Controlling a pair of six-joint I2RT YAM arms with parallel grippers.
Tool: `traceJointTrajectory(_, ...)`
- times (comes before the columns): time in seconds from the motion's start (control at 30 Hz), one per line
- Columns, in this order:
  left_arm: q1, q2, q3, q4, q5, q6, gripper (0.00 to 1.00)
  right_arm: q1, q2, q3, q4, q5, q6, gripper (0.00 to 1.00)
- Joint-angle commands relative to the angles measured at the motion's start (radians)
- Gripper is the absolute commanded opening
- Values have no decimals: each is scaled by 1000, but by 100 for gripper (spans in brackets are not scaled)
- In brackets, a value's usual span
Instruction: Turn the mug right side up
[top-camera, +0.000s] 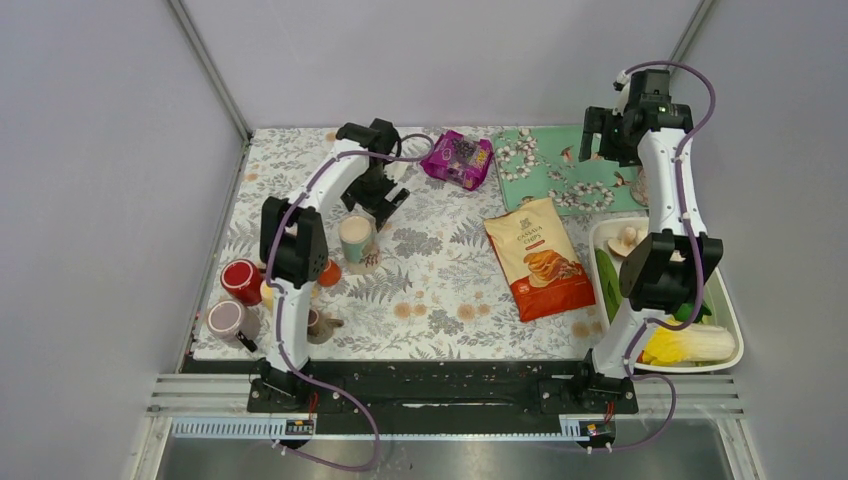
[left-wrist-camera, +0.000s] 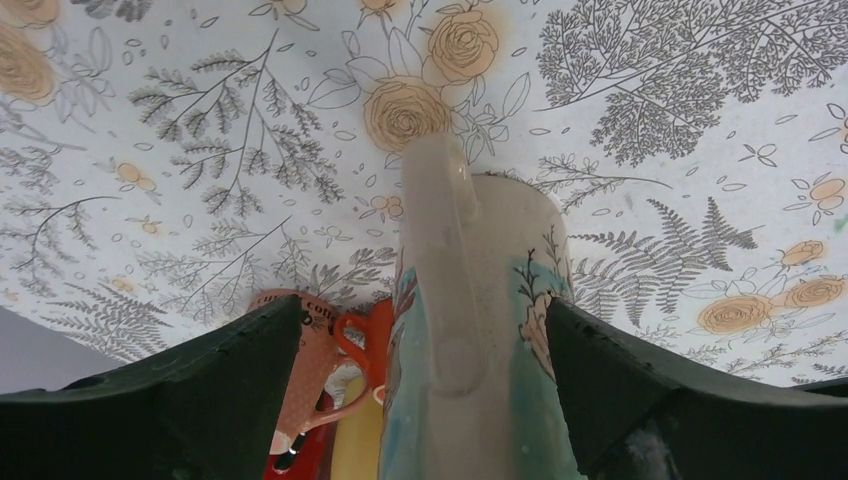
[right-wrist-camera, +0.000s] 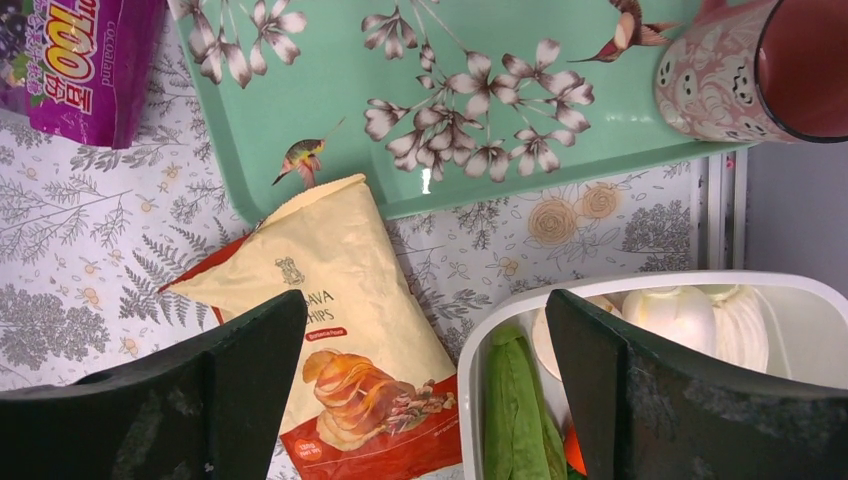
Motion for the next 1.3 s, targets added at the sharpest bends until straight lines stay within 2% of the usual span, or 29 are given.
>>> traceJointTrajectory(0.0,-6,54,11,4,35,-37,91,25,-57,-16,16,-10,6,99)
traceJointTrajectory(0.23,9,116,17,-17,48,-14,69,33,-72,-40,15,-3,-4,100)
traceJointTrajectory(0.3,8,124,19,-23,53,-3,57,34,-72,-42,15,0,-4,99)
traceJointTrajectory(0.4,9,124,32,-27,54,-3,12,41,-78,-42,15,2,-6,99)
traceJointTrajectory(0.43,9,117,36,-28,81,-4,1,43,-81,-44,15,0,-8,100)
traceJointTrajectory(0.57,12,70,77,-31,194,5,0,62,-110,-57,15,-51,-13,99)
traceJointTrajectory(0.7,27,-14,131,22,348,-35,0,115,-183,-138,60,-209,-16,99)
traceJointTrajectory(0.73,31,-40,140,47,387,-51,0,164,-208,-176,94,-249,-15,99)
traceJointTrajectory(0.83,36,-104,177,106,484,-104,0,276,-278,-291,242,-423,15,100)
traceJointTrajectory(0.9,37,-147,210,148,570,-141,0,327,-318,-386,392,-582,126,99)
traceJointTrajectory(0.97,40,-192,225,209,677,-180,0,374,-351,-480,577,-674,247,99)
traceJointTrajectory(1.07,40,-260,201,353,772,-237,0,428,-369,-570,764,-724,340,100)
traceJointTrajectory(1.27,38,-327,171,524,915,-351,0,436,-350,-577,868,-783,358,99)
